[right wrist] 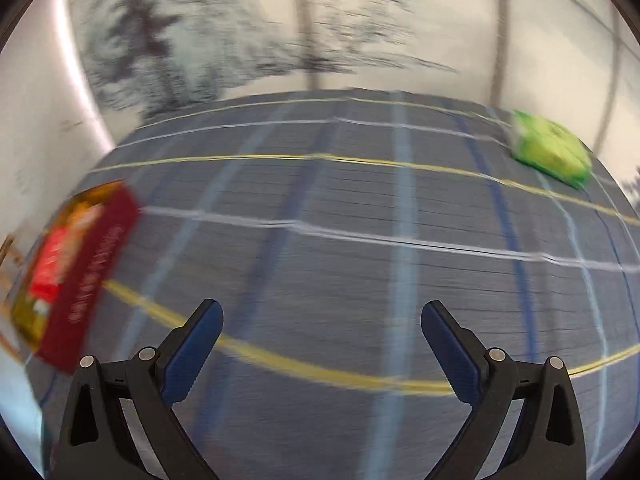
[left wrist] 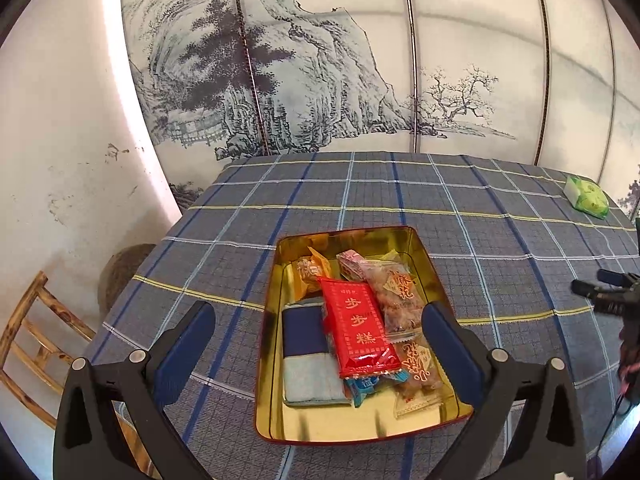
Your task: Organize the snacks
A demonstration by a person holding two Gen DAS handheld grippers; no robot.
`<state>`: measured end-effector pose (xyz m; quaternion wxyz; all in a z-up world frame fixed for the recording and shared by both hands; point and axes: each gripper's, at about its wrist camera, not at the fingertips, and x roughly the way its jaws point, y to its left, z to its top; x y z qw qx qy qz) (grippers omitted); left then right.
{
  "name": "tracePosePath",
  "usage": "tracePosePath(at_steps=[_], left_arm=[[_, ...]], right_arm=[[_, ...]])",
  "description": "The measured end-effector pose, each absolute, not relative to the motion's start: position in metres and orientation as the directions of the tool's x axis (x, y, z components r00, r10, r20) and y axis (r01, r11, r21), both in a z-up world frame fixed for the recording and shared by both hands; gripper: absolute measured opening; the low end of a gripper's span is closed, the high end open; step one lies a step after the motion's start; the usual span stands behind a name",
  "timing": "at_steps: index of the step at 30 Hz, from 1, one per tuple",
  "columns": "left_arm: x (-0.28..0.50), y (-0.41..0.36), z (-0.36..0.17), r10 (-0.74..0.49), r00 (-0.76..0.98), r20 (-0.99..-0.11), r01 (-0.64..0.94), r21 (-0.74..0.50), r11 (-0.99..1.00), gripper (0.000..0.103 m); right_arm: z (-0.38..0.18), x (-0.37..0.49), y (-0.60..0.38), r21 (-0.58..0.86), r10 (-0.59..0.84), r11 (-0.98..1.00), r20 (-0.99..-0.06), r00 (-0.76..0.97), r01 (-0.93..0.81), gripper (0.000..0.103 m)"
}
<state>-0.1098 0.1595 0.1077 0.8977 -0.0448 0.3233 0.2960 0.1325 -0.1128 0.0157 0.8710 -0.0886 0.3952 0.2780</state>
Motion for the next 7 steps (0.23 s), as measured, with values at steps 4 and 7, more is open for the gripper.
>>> tracePosePath(at_steps=[4,7], left_arm=[[-0.108,0.163,0.109,0.514,0.605,-0.608,-0.567,0.124,0.815,0.102],[-0.109,0.165,0.112,0.517,0.597,-0.613,-0.571,0.128,0.811,0.102]], right_arm=[[-0.004,0.182,-0.151,0.039,0.295,0.896,-0.797,0.527,-0.443,0.099],[-0.009,0.197,-0.159,-0.011,0.24,0.906,-0.809,0.536,-0.423,0.1]])
